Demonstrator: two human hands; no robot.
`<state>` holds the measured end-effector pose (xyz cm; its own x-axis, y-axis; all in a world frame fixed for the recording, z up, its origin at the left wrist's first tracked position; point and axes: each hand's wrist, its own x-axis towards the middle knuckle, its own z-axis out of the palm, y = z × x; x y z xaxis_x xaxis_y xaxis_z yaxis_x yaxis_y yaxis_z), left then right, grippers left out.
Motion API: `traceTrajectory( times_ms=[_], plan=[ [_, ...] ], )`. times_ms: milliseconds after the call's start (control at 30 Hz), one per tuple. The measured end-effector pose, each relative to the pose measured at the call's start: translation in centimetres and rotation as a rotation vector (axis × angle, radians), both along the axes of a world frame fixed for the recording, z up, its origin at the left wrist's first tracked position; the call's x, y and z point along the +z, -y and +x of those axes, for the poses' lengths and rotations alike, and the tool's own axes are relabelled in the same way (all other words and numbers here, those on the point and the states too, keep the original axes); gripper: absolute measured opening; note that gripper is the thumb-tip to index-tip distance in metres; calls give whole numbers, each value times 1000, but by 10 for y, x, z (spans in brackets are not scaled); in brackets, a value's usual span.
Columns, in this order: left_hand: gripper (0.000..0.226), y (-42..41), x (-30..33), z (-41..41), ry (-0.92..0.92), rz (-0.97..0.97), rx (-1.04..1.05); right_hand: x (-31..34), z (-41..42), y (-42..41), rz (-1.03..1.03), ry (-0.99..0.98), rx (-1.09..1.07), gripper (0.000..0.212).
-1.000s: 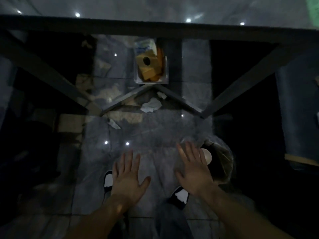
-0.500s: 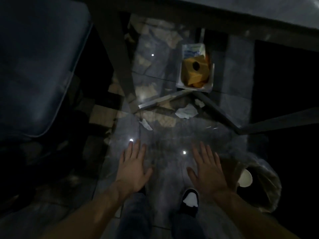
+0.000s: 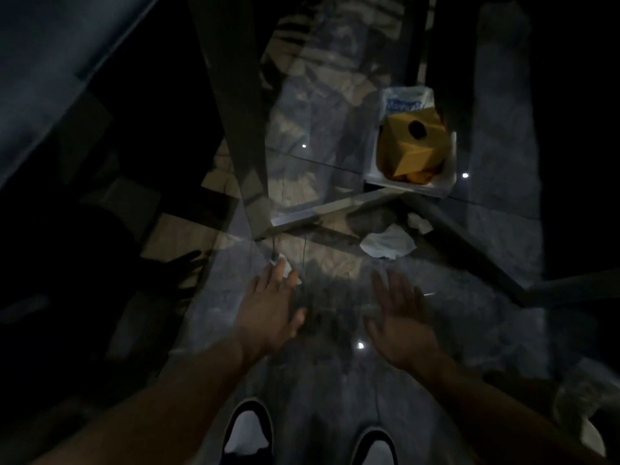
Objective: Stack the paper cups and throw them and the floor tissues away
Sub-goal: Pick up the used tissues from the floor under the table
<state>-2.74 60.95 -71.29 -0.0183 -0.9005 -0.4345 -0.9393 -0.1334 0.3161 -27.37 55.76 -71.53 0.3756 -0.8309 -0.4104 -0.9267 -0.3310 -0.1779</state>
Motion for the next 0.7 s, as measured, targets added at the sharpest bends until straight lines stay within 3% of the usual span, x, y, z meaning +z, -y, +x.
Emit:
traceTrajectory(
  times_ms=[133, 333, 533, 700],
  plan=[
    [79, 35, -59, 25, 31, -72, -138, -55, -6, 51, -156, -24, 79, 80],
    [78, 68, -118, 52, 51, -106, -103, -110, -8, 100, -232, -73, 118, 78],
    [94, 82, -120, 74, 117, -56, -240, -101, -43, 132, -215, -188, 216, 75],
    [77, 88, -108, 66, 190, 5, -338, -82, -64, 148, -244, -260, 228, 85]
  ],
)
